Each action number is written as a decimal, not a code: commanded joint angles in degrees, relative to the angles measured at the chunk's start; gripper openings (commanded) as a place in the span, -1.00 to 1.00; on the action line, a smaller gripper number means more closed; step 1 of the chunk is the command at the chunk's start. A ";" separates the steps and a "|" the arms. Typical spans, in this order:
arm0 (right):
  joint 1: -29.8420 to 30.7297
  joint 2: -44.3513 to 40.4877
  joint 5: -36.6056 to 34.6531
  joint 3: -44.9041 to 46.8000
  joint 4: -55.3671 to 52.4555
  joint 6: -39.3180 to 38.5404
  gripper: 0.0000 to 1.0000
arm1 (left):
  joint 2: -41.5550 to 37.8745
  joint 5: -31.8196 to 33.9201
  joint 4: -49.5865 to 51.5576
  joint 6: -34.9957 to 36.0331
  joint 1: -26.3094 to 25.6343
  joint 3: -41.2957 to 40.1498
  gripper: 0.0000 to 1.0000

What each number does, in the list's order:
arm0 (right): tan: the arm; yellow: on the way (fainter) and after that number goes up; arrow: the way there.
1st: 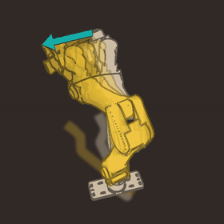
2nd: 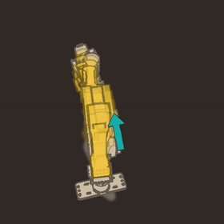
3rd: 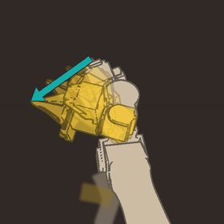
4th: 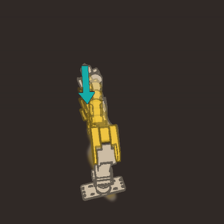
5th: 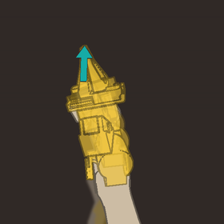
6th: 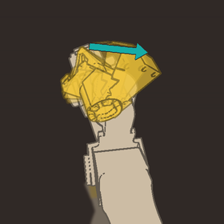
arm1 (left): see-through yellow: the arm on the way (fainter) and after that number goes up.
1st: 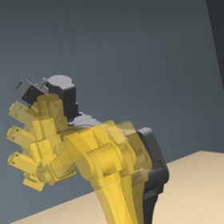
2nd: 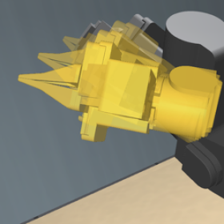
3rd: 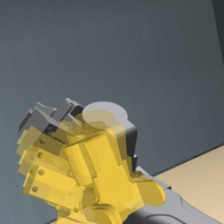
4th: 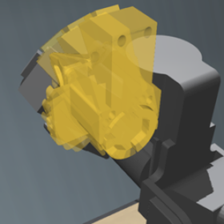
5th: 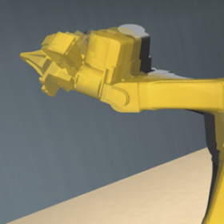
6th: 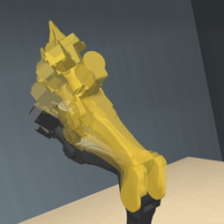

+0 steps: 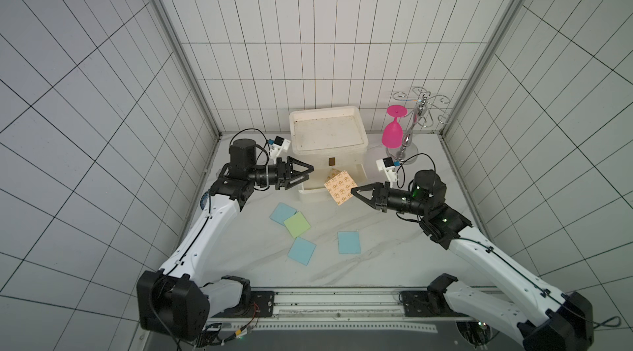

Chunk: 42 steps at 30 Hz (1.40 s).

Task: Please put the sticky notes in the drawer by color
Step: Place the sticky notes in the drawer.

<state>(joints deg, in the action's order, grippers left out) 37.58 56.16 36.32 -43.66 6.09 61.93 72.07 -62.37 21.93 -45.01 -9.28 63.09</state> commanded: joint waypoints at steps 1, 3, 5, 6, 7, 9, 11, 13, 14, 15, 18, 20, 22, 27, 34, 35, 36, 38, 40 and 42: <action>0.12 -0.48 -15.54 4.78 0.84 1.57 -1.00 | 2.43 8.63 7.75 6.52 0.30 3.19 0.36; 0.47 0.76 -19.90 7.88 6.36 4.45 -1.00 | 3.20 11.15 8.57 8.66 0.23 3.53 0.36; 0.88 2.64 -23.33 9.02 9.55 5.92 -1.00 | 3.58 15.65 11.83 12.52 0.29 3.50 0.36; 1.21 3.86 -24.94 9.08 10.79 6.46 -1.00 | 3.78 17.91 13.63 14.32 0.36 3.42 0.36; 1.77 5.15 -26.62 8.91 12.11 6.99 -1.00 | 4.00 18.97 14.68 15.57 0.41 3.00 0.36; 2.42 7.78 -29.34 8.11 13.24 8.36 -1.00 | 4.10 19.70 15.79 17.38 0.48 1.95 0.36; 2.77 10.42 -30.59 7.09 14.49 9.55 -1.00 | 4.03 20.16 16.48 18.92 0.43 0.89 0.36; 3.18 13.21 -31.00 6.05 16.92 10.73 -1.00 | 3.64 21.95 17.45 20.72 0.43 -0.08 0.36; 3.33 14.24 -31.00 5.27 17.36 10.94 -1.00 | 3.60 22.63 17.84 21.47 0.43 -0.35 0.36; 3.54 15.49 -31.12 4.23 17.11 10.95 -1.00 | 3.36 23.44 18.26 22.12 0.47 -0.79 0.36; 3.81 18.68 -31.21 1.94 16.86 11.53 -1.00 | 3.41 23.74 18.98 23.62 0.48 -1.85 0.36; 4.14 20.17 -31.86 1.74 18.45 12.55 -1.00 | 3.66 23.82 19.19 24.39 0.44 -2.59 0.36; 4.38 21.36 -32.25 1.40 19.89 13.29 -1.00 | 3.75 23.70 19.62 24.68 0.42 -3.14 0.36; 4.78 24.00 -32.85 -1.45 19.50 12.53 -0.84 | 2.70 22.55 18.15 23.83 0.45 -5.22 0.37; 5.28 27.31 -31.99 -3.74 19.84 11.87 -0.66 | 1.75 23.76 18.58 24.17 0.48 -5.25 0.38; 5.24 27.47 -31.98 -3.87 19.84 11.65 -0.65 | 1.81 23.71 18.67 24.25 0.47 -5.26 0.38; 5.25 27.64 -31.86 -4.11 19.84 11.42 -0.62 | 1.88 23.75 18.67 24.24 0.47 -5.26 0.37; 5.29 27.91 -31.75 -4.39 19.59 10.94 -0.54 | 1.85 23.70 18.67 24.27 0.46 -5.24 0.38; 5.26 27.95 -31.48 -4.62 19.14 10.45 -0.40 | 1.94 23.81 18.90 24.32 0.47 -5.21 0.38; 5.23 27.51 -31.44 -4.72 18.80 9.88 -0.30 | 1.97 24.28 19.04 24.40 0.49 -5.17 0.38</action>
<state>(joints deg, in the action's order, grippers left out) 42.46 83.53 5.06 -45.23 24.45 73.38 74.85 -39.03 41.10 -21.93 -8.88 58.02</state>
